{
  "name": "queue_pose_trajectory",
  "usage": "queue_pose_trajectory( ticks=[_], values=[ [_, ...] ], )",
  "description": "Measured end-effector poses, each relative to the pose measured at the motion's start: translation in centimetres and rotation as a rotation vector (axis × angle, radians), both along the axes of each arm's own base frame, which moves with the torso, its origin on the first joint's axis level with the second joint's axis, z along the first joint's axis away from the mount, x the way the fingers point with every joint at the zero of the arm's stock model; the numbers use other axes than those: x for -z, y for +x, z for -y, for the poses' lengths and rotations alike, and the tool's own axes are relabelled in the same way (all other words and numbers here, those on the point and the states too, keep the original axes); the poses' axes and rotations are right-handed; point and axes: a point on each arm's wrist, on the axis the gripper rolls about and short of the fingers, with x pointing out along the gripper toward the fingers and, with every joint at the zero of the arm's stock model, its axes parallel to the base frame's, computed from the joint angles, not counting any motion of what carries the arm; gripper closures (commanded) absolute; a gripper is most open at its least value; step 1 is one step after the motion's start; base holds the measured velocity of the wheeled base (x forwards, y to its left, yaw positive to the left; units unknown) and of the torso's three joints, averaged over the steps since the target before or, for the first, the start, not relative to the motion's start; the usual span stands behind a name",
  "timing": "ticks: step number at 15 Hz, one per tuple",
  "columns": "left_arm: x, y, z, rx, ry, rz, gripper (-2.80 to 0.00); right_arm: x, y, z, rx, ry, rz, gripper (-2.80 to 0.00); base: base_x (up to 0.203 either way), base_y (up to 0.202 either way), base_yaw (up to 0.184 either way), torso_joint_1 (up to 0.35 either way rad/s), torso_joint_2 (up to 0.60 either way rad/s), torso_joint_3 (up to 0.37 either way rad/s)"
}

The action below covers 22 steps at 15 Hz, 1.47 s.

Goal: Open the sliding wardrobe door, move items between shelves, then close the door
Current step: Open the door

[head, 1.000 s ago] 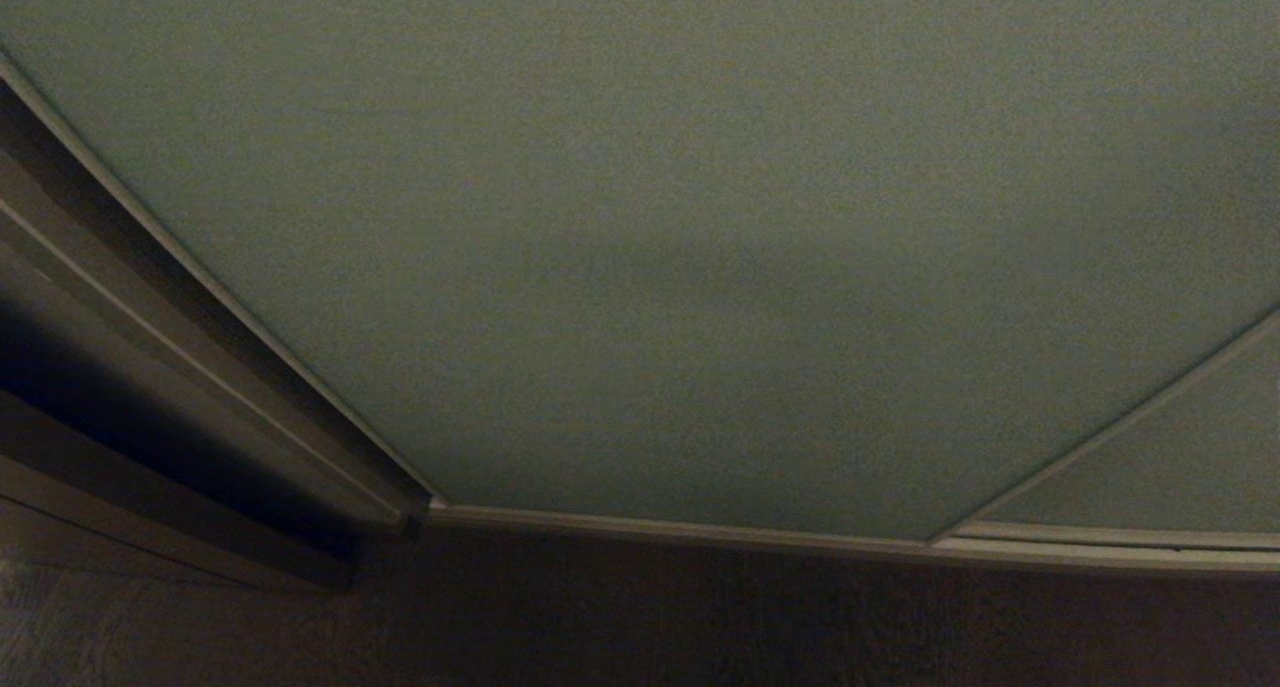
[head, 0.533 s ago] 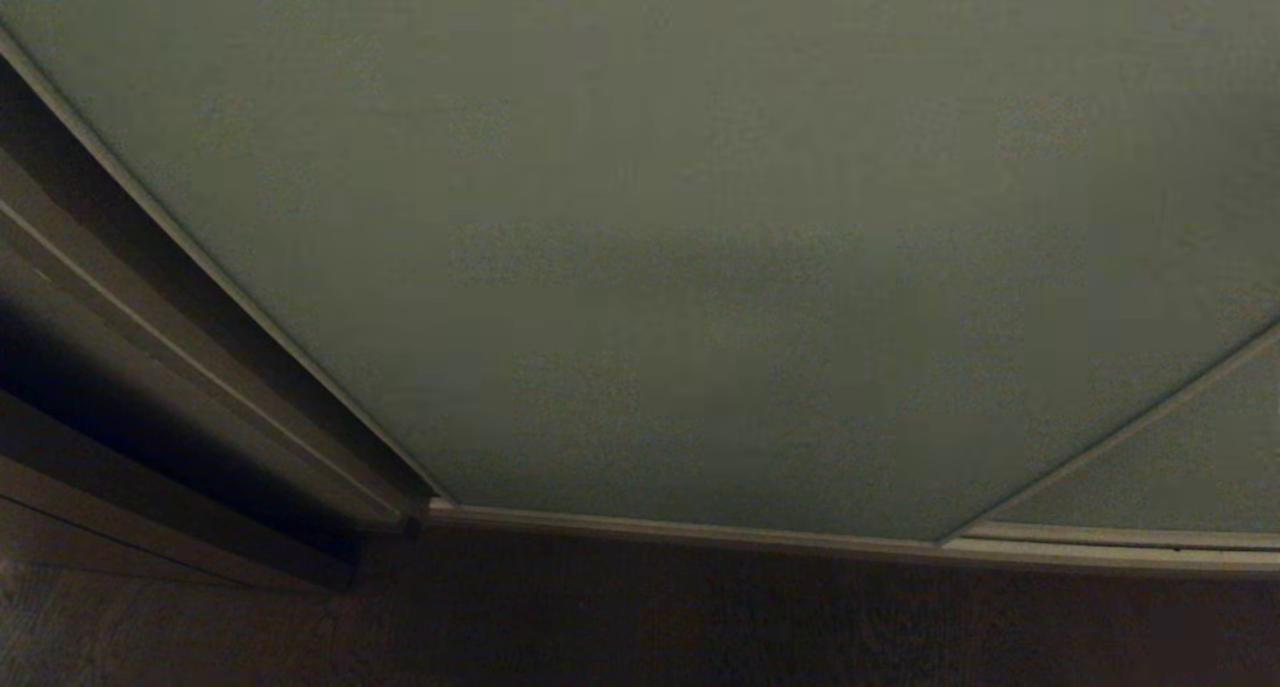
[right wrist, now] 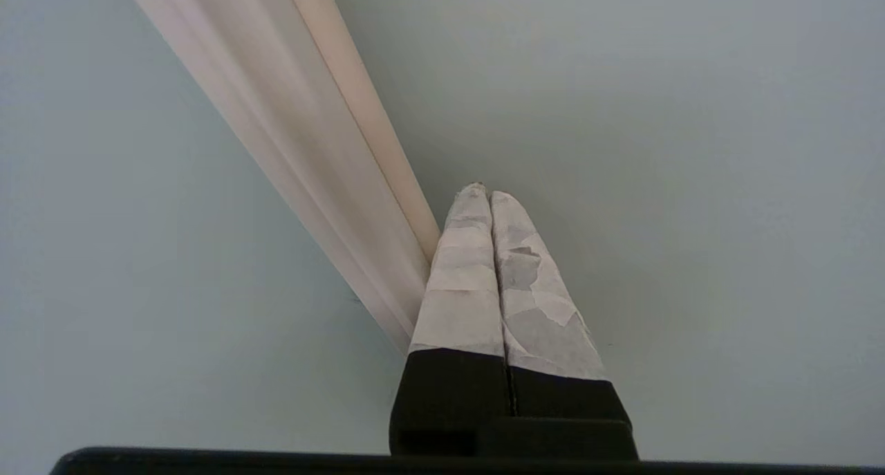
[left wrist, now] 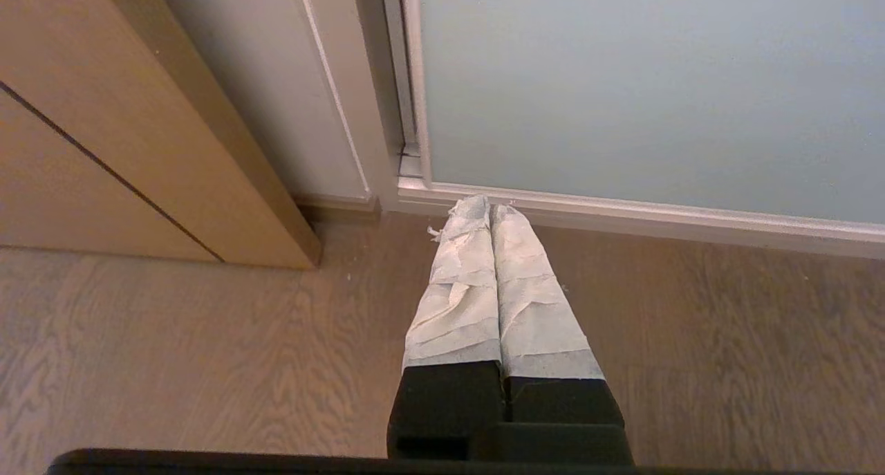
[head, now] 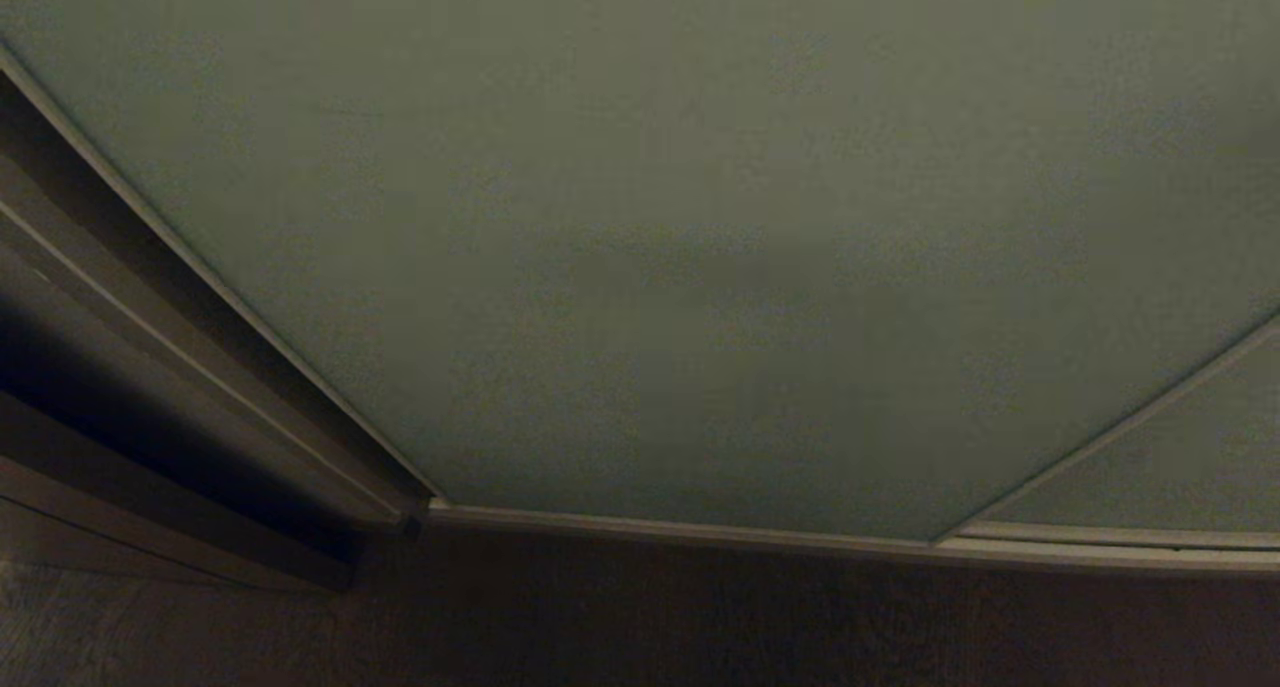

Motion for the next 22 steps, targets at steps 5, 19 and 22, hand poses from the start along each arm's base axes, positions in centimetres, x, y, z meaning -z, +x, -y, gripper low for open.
queue_pose_trajectory(
  ticks=[5,19,22],
  values=[
    [0.0,0.0,0.0,0.000,0.000,0.000,0.00,-0.1,-0.2,-0.3,0.009,-0.046,0.003,0.00,0.000,0.000,0.000,0.000,0.00,0.000],
    [0.0,0.0,0.0,0.000,0.000,0.000,0.00,3.5,-6.7,-5.3,0.040,-0.385,-0.020,0.00,0.000,0.000,0.000,0.000,0.00,0.000],
    [0.0,0.0,0.0,0.000,0.000,0.000,0.00,6.9,-7.4,-5.4,-0.039,-0.412,-0.100,0.00,0.000,0.000,0.000,0.000,0.00,0.000]
  ],
)
